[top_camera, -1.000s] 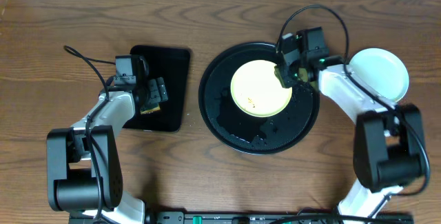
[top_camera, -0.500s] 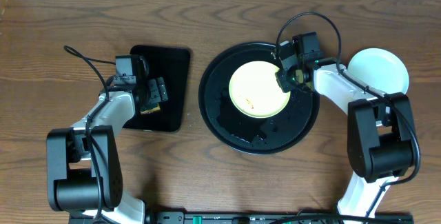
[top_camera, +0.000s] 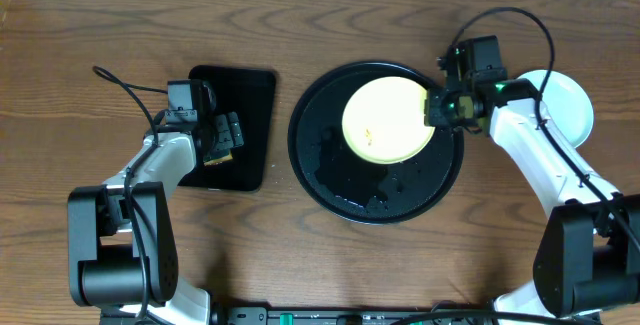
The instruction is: Clean dirty plates on tray and stack at the side
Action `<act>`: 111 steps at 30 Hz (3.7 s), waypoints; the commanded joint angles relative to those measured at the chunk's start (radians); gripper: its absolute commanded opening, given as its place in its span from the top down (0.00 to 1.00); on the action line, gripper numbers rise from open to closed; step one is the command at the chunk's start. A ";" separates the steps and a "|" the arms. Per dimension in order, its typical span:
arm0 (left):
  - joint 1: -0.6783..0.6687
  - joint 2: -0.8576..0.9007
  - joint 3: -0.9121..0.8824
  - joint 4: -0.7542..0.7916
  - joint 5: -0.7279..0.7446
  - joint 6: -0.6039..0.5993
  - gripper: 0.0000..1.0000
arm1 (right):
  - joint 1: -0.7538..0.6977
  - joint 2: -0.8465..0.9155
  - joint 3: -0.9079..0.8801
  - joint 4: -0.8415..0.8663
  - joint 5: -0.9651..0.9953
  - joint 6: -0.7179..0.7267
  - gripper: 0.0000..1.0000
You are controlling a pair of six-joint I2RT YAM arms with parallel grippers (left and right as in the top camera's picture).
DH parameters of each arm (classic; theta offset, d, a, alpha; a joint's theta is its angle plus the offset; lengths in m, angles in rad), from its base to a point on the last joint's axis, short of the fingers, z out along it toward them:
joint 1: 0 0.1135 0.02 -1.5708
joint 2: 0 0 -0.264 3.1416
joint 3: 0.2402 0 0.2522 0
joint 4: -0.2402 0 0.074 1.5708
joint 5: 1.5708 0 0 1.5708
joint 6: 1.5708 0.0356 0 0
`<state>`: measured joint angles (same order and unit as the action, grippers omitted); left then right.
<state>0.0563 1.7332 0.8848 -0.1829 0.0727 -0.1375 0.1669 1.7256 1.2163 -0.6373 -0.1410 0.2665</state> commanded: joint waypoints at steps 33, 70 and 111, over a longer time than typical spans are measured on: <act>0.004 0.002 0.003 -0.003 -0.002 -0.003 0.09 | -0.002 0.156 -0.197 0.335 0.010 -0.141 0.76; 0.003 0.067 -0.004 -0.112 0.024 -0.037 0.75 | 0.010 0.152 -0.197 0.365 0.001 -0.141 0.94; -0.036 0.124 0.003 -0.133 0.025 -0.041 0.41 | 0.010 0.152 -0.197 0.364 0.001 -0.140 0.93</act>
<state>0.0185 1.7969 0.9443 -0.2527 0.0761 -0.1589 0.1616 1.8584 1.0195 -0.2707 -0.1383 0.1318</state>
